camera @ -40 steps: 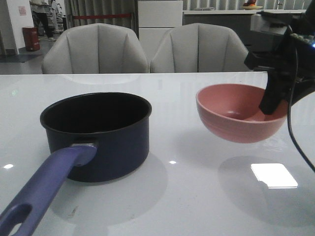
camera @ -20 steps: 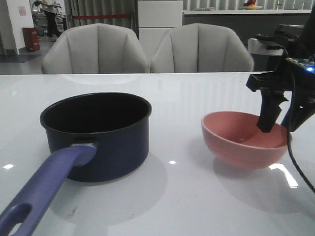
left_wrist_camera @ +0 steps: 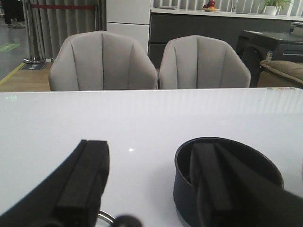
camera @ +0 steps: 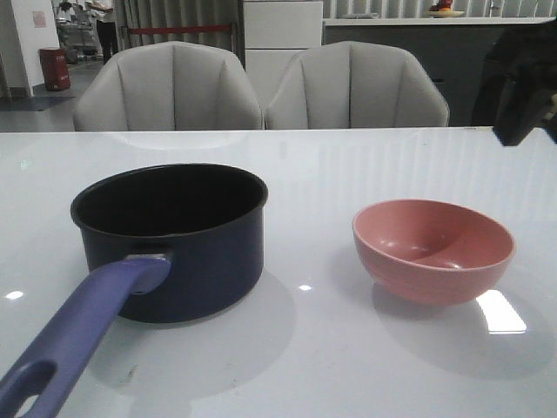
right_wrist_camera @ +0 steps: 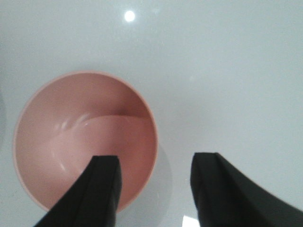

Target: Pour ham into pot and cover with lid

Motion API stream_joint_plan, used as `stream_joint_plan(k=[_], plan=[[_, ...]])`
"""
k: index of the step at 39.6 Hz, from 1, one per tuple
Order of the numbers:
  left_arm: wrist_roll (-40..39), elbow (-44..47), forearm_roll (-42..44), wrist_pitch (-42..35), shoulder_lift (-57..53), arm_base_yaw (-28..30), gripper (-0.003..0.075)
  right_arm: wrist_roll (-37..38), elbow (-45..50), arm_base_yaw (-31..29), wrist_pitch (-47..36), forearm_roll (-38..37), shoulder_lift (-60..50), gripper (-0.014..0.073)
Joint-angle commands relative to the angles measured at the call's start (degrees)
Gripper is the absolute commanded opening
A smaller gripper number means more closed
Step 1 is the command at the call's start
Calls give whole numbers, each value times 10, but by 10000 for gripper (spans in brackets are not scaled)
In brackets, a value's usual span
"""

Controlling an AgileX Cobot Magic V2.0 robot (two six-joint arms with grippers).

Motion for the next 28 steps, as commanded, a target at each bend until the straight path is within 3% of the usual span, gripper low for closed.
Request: stream_joint_plan(k=[1,8,22,28], plan=[[1,-15,0,-43,6,-3,426,-2,25,-4,-74,9,-84,447],[1,-15,0,-45,6,-3,426,-2,96,2,-146,9,-213,447],[1,-15,0,-46,6,-3,426,-5,283,79,-335,9,-462,447],[1,-15,0,-46,6,-3,426,-5,351,87,-363,9,-540,447]])
